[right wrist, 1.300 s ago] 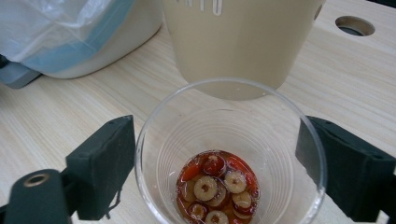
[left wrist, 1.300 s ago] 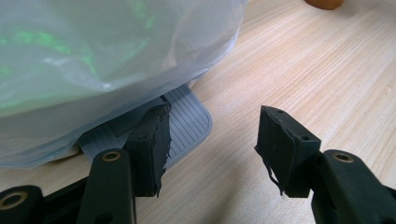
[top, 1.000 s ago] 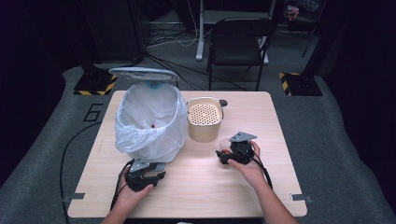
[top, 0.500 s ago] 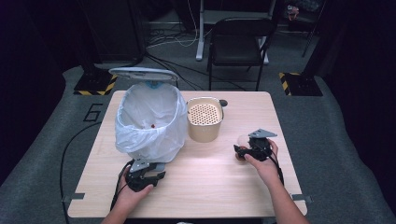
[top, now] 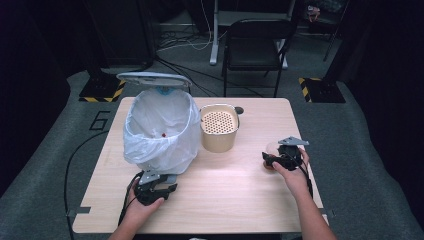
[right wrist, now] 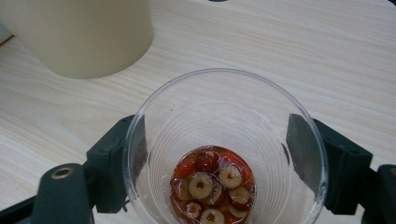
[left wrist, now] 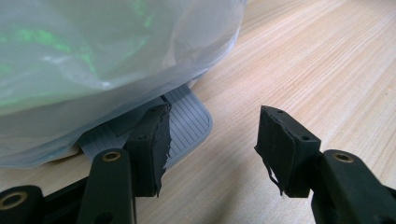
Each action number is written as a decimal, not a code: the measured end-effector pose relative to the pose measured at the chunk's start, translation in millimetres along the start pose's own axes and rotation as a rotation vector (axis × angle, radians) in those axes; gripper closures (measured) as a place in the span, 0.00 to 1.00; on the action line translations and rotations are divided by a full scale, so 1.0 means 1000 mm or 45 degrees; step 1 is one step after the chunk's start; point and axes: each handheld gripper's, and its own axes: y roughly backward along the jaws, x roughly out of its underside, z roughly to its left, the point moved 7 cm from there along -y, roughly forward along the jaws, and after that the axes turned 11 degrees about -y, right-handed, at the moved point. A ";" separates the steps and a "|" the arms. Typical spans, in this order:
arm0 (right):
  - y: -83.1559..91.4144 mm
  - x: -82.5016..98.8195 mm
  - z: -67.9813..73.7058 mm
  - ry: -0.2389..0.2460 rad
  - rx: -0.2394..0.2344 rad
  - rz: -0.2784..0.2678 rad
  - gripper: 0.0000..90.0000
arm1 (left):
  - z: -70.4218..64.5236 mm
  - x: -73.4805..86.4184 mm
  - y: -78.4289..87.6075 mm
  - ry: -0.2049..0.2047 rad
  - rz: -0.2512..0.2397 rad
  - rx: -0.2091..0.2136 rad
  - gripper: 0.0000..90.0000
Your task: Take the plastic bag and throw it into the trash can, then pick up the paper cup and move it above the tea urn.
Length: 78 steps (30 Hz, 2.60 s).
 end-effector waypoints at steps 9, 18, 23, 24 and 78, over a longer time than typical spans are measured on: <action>0.003 -0.005 0.002 -0.007 -0.058 -0.038 0.15 | 0.000 0.000 0.000 0.001 0.001 -0.002 0.49; 0.011 -0.014 0.005 -0.002 -0.060 -0.086 0.14 | 0.000 0.000 0.000 0.000 0.002 -0.003 0.49; 0.019 -0.020 0.008 0.007 -0.056 -0.102 0.14 | 0.000 0.000 0.000 -0.001 0.002 -0.004 0.49; 0.022 -0.021 0.009 0.003 -0.057 -0.104 0.14 | 0.000 0.000 0.000 -0.001 0.002 -0.004 0.49; -0.047 -0.084 0.164 0.333 -0.449 0.027 0.68 | 0.001 0.000 0.001 0.004 0.007 0.004 0.50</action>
